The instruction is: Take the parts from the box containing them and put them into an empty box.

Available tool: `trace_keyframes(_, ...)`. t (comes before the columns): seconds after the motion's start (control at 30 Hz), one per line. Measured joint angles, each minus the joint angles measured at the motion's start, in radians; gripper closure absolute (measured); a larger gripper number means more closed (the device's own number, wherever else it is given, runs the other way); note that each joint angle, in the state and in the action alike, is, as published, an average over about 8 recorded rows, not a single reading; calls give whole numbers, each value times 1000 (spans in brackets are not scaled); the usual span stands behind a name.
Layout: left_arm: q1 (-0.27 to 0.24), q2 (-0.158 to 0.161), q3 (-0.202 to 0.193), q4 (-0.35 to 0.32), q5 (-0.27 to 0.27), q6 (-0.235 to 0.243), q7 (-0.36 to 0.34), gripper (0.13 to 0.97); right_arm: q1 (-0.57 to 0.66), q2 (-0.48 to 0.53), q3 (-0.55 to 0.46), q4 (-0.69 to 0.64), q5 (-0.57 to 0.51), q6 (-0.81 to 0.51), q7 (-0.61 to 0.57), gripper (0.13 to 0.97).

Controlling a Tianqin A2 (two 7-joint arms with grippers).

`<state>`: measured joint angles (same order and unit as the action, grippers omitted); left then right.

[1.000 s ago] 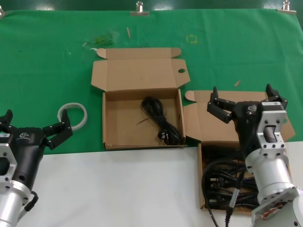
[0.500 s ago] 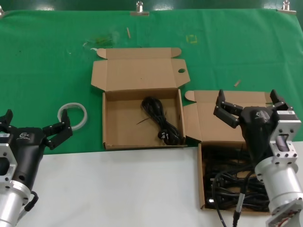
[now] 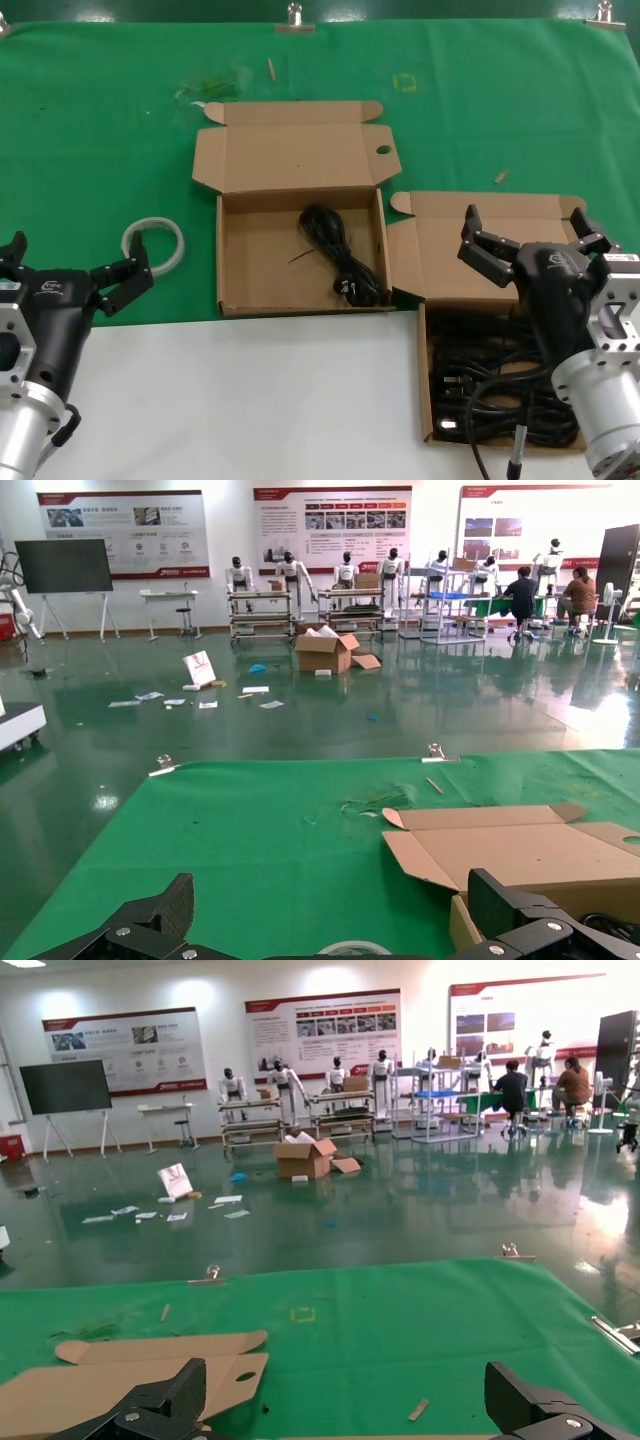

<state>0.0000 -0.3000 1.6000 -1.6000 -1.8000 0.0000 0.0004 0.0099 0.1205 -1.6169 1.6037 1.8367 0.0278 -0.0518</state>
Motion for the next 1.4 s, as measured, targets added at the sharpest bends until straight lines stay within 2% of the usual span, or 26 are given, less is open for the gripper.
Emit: trace_keyframes(1.4,0,0,0,0,0,0,0,132,-1,0,2,0,-5,-4,6,129)
